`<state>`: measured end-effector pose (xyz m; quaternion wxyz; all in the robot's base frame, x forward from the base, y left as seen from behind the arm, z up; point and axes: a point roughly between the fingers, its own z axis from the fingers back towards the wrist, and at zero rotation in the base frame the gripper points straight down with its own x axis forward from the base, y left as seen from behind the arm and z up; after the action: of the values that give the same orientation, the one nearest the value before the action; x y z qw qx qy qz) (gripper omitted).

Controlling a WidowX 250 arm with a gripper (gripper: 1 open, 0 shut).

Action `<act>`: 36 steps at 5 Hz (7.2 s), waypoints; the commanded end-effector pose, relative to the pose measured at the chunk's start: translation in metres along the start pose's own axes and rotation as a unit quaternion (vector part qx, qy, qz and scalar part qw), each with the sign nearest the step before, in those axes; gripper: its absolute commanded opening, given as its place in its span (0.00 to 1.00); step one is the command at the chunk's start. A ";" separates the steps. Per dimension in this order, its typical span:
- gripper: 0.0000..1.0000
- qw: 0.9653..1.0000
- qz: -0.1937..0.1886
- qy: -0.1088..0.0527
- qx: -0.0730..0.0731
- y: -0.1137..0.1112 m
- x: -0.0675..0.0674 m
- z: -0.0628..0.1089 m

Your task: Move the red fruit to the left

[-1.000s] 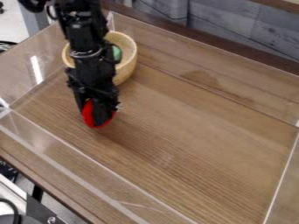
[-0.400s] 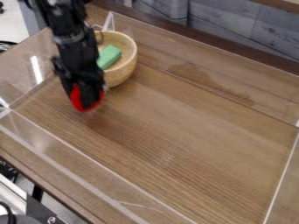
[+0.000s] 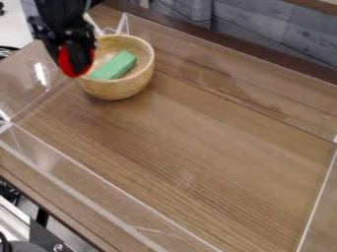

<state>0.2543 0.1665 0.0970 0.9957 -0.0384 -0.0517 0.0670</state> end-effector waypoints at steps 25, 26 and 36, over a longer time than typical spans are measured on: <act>0.00 0.977 0.212 0.001 -0.034 0.040 -0.006 -0.069; 0.00 0.974 0.222 0.005 -0.041 0.043 -0.016 -0.072; 0.00 0.925 0.372 0.028 -0.071 0.005 -0.038 -0.075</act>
<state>0.2292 0.1640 0.0193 0.8983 -0.1258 -0.0176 0.4207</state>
